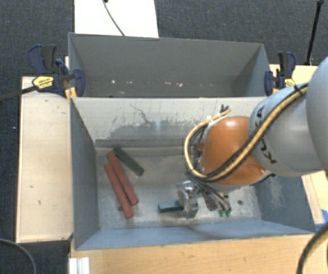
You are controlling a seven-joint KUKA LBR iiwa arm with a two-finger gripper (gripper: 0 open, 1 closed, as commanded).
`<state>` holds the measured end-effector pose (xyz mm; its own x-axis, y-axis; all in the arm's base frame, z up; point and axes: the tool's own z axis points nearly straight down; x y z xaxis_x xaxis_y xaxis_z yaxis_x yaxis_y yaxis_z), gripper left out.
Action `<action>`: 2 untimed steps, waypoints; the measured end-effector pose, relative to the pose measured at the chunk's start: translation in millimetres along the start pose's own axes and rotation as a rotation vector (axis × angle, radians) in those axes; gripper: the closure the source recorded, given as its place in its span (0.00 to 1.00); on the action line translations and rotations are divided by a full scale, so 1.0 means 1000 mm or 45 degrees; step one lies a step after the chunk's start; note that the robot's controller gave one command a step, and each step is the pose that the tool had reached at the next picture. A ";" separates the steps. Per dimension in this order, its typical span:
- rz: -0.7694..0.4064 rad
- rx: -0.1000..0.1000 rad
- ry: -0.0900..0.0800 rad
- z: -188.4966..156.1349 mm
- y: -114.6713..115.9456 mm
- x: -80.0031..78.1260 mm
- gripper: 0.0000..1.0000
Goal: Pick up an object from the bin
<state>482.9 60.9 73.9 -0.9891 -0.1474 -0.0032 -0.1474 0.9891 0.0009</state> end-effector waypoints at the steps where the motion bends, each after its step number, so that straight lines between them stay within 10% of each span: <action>1: 0.039 0.000 -0.010 -0.124 0.018 -0.009 1.00; 2: 0.051 0.001 -0.012 -0.262 0.015 -0.017 1.00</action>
Offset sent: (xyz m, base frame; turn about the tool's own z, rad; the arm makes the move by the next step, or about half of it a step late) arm 0.0033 0.0180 0.1199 0.0327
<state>496.4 78.4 335.9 -0.9941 -0.1076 -0.0127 -0.1076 0.9942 0.0007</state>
